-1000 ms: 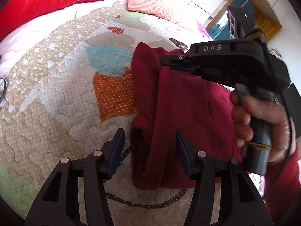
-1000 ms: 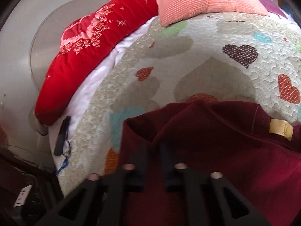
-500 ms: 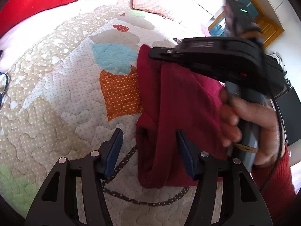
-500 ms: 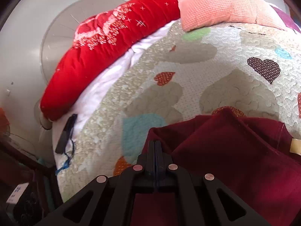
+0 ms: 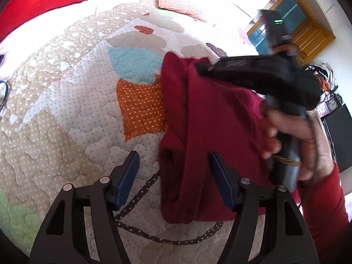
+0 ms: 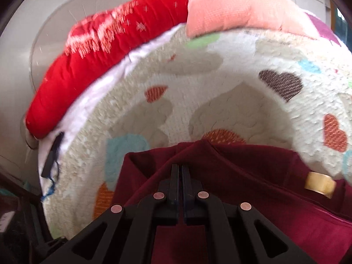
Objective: Fold small clothes
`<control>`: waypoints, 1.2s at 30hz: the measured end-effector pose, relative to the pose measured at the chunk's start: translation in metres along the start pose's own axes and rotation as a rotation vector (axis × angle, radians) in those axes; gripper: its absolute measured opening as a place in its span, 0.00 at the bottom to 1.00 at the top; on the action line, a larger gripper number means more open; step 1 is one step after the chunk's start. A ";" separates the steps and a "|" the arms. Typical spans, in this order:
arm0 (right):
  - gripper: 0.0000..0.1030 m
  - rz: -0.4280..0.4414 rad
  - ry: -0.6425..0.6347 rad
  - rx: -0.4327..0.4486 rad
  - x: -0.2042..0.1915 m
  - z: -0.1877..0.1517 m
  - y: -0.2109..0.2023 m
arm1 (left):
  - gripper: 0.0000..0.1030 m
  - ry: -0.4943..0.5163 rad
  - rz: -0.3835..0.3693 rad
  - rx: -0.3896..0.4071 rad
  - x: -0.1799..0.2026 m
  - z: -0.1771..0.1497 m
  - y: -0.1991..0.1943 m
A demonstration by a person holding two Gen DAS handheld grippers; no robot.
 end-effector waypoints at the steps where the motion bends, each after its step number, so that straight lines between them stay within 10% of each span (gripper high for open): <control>1: 0.01 -0.006 -0.011 -0.003 0.000 0.000 0.004 | 0.66 -0.002 -0.001 -0.001 0.000 0.001 0.001; 5: 0.03 0.007 -0.013 -0.005 0.002 0.000 -0.011 | 0.69 -0.003 -0.003 0.000 0.001 0.003 0.005; 10: 0.51 0.043 0.006 0.051 -0.006 0.000 -0.043 | 0.69 0.004 0.001 0.009 0.002 0.001 0.005; 22: 0.53 0.066 0.023 -0.040 -0.034 0.000 -0.027 | 0.70 -0.002 -0.025 0.016 -0.001 -0.005 0.001; 32: 0.79 -0.122 -0.157 -0.130 -0.050 -0.004 0.023 | 0.71 -0.044 -0.091 0.028 -0.011 -0.006 -0.004; 34: 0.74 -0.172 -0.250 -0.137 -0.054 -0.009 0.025 | 0.70 -0.024 -0.091 0.035 -0.010 -0.008 -0.005; 36: 0.48 -0.202 -0.269 -0.111 -0.046 -0.012 0.016 | 0.50 0.007 -0.119 0.019 -0.003 -0.013 -0.008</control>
Point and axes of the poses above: each gripper's, at about its wrist camera, not at the fingertips, and y roughly the way its jaws point, x to its right, z to its top, the point moved 10 cm from there along y, roughly the way its jaws point, and after that the axes turned 13 degrees about -y, right-handed, at the moved point
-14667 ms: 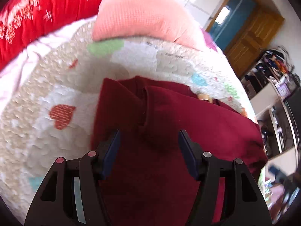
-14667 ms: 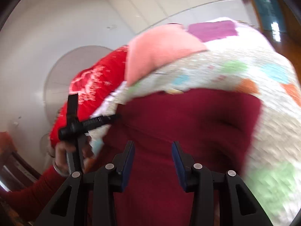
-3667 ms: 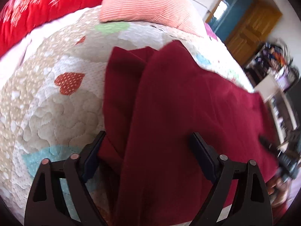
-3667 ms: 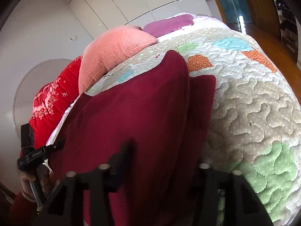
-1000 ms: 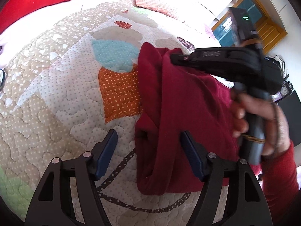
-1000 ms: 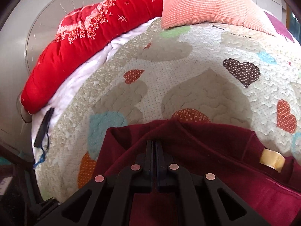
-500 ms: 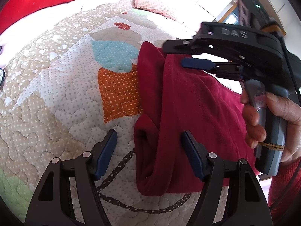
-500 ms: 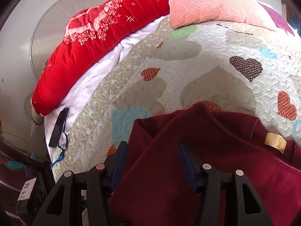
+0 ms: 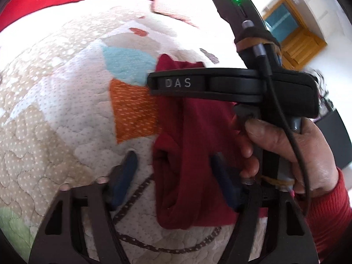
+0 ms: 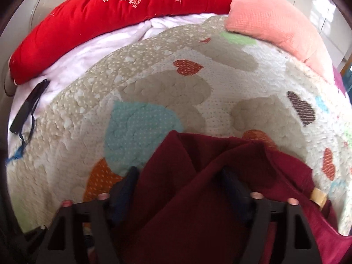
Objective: Fold small clothes
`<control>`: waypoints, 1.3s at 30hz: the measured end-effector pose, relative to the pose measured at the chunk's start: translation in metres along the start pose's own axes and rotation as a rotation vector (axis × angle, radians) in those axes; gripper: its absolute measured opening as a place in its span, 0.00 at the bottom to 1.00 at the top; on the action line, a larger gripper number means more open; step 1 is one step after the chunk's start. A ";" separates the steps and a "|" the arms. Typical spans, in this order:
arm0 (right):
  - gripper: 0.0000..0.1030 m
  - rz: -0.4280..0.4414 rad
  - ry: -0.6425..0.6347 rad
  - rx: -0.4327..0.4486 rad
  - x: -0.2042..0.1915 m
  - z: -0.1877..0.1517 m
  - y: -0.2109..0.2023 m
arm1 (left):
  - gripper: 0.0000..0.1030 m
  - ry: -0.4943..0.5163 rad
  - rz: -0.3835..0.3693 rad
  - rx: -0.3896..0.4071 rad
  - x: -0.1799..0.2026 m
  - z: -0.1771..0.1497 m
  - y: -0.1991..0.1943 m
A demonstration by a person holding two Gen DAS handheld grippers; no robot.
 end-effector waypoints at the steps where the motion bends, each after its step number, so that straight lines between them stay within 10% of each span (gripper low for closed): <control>1: 0.42 0.027 0.023 0.020 0.004 -0.002 -0.005 | 0.39 -0.004 -0.033 -0.024 0.005 -0.004 -0.002; 3: 0.19 0.150 0.103 0.080 0.014 -0.006 -0.023 | 0.32 -0.008 -0.092 -0.049 0.019 -0.010 -0.011; 14: 0.18 0.339 0.373 0.437 0.117 -0.093 -0.190 | 0.27 0.365 -0.246 -0.095 0.179 -0.075 -0.038; 20: 0.18 0.317 0.638 0.416 0.168 -0.195 -0.163 | 0.12 0.368 -0.197 -0.339 0.195 -0.134 0.048; 23: 0.18 0.346 0.755 0.414 0.178 -0.229 -0.149 | 0.12 0.462 -0.119 -0.268 0.195 -0.140 0.046; 27: 0.56 0.413 0.742 0.529 0.170 -0.229 -0.176 | 0.13 0.566 -0.172 -0.233 0.207 -0.142 -0.007; 39: 0.71 0.531 0.718 0.479 0.118 -0.196 -0.149 | 0.34 0.432 -0.100 -0.124 0.141 -0.073 -0.033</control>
Point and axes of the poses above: each gripper's, at about its wrist camera, not at the fingertips, and y roughly the way its jaws point, x to its right, z to its top, the point moved 10 cm from there along y, roughly the way its jaws point, and after that the axes turned 13 degrees about -y, right-handed, at the moved point
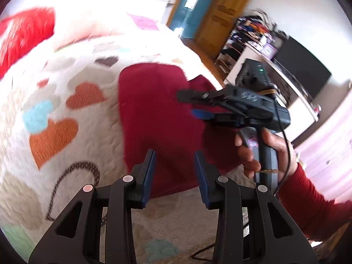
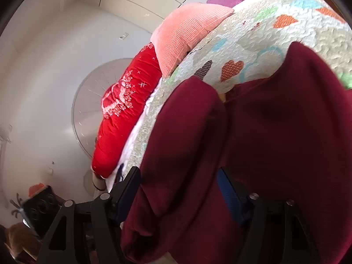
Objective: Fold small clothes
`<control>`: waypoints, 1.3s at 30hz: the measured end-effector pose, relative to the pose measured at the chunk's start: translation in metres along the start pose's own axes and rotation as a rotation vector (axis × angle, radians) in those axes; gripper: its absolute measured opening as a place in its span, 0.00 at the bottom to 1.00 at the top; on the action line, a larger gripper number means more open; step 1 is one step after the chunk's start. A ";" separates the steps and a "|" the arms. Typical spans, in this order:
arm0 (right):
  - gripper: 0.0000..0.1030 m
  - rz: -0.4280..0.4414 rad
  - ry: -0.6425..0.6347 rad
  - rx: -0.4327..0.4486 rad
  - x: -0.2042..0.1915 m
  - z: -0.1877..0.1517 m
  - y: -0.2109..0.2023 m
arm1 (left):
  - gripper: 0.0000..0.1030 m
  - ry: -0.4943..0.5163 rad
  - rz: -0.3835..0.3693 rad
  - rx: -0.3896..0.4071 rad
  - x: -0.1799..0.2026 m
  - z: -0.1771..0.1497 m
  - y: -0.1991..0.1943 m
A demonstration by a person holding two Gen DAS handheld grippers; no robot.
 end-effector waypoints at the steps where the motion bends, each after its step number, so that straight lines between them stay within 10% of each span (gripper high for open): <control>1: 0.71 0.012 0.008 -0.007 -0.002 0.000 0.007 | 0.34 -0.015 0.006 -0.013 -0.004 -0.007 0.008; 4: 0.71 0.005 -0.011 -0.041 -0.006 -0.006 0.022 | 0.34 -0.031 0.009 -0.062 -0.011 -0.013 0.032; 6: 0.37 0.011 -0.036 -0.044 -0.009 -0.007 0.030 | 0.34 -0.035 0.014 -0.082 -0.010 -0.016 0.043; 9: 0.17 -0.040 -0.078 -0.019 -0.010 -0.001 0.023 | 0.34 -0.013 -0.004 -0.081 0.003 -0.015 0.044; 15: 0.16 -0.235 -0.293 0.052 -0.026 0.024 -0.059 | 0.34 0.071 -0.089 -0.035 0.042 0.007 0.018; 22: 0.16 -0.661 -0.358 -0.078 0.056 0.013 -0.102 | 0.37 0.048 -0.022 -0.067 0.036 0.012 0.054; 25: 0.18 -0.588 -0.294 -0.060 0.066 0.006 -0.114 | 0.37 0.077 0.007 -0.069 0.041 0.010 0.059; 29: 0.48 -0.475 -0.234 0.042 0.037 0.007 -0.143 | 0.37 0.093 0.002 -0.049 0.045 0.017 0.057; 33: 0.50 -0.284 -0.211 0.027 -0.014 -0.032 -0.147 | 0.37 0.076 -0.002 -0.053 0.040 0.019 0.063; 39: 0.50 -0.277 -0.145 -0.055 -0.017 -0.089 -0.127 | 0.37 0.059 0.008 -0.063 0.035 0.012 0.072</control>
Point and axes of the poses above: each gripper's, at about its wrist camera, not at the fingertips, and y roughly the way its jaws point, x to its right, z to its top, the point moved 10 cm from there along y, roughly the way its jaws point, and after that the axes turned 13 degrees about -y, right-handed, at the moved point
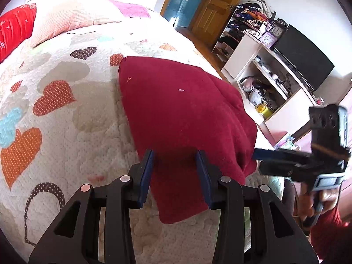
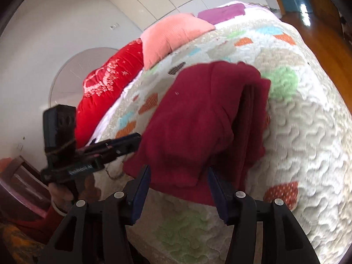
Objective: Fold small clothes
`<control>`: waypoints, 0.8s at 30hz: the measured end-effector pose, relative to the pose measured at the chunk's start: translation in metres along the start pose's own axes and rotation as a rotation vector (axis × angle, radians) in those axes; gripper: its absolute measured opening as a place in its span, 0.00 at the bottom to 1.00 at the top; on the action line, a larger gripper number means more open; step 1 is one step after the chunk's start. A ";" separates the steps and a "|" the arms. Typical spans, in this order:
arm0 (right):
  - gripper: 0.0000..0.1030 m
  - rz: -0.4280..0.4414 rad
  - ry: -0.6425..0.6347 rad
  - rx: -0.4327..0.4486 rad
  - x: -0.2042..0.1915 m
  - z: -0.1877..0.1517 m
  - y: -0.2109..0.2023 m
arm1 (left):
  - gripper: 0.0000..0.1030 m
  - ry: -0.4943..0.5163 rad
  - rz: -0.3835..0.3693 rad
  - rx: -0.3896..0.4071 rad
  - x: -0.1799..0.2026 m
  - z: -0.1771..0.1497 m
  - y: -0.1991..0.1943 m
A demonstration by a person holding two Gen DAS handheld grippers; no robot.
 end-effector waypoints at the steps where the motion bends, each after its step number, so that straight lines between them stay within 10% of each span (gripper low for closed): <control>1: 0.50 0.010 0.015 0.004 0.005 -0.003 0.006 | 0.38 0.002 0.003 0.003 -0.002 -0.001 0.000; 8: 0.08 0.041 0.012 0.085 0.011 0.009 0.046 | 0.47 -0.067 0.009 -0.013 -0.019 -0.007 0.007; 13: 0.07 -0.150 -0.226 0.121 -0.012 0.042 -0.005 | 0.47 -0.027 0.031 0.009 -0.013 -0.004 -0.002; 20: 0.08 -0.263 -0.195 -0.135 0.028 -0.016 0.028 | 0.47 -0.005 0.062 -0.064 -0.009 -0.025 0.020; 24: 0.34 -0.248 -0.117 -0.061 0.037 -0.002 -0.006 | 0.47 0.058 0.137 -0.002 -0.005 -0.014 0.004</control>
Point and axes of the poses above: each gripper's, at about its wrist camera, not at the fingertips, and y roughly the way its jaws point, x to its right, z to its top, the point moved 10 cm from there along y, roughly the way its jaws point, and after that the axes turned 13 degrees about -y, right-handed, at the moved point
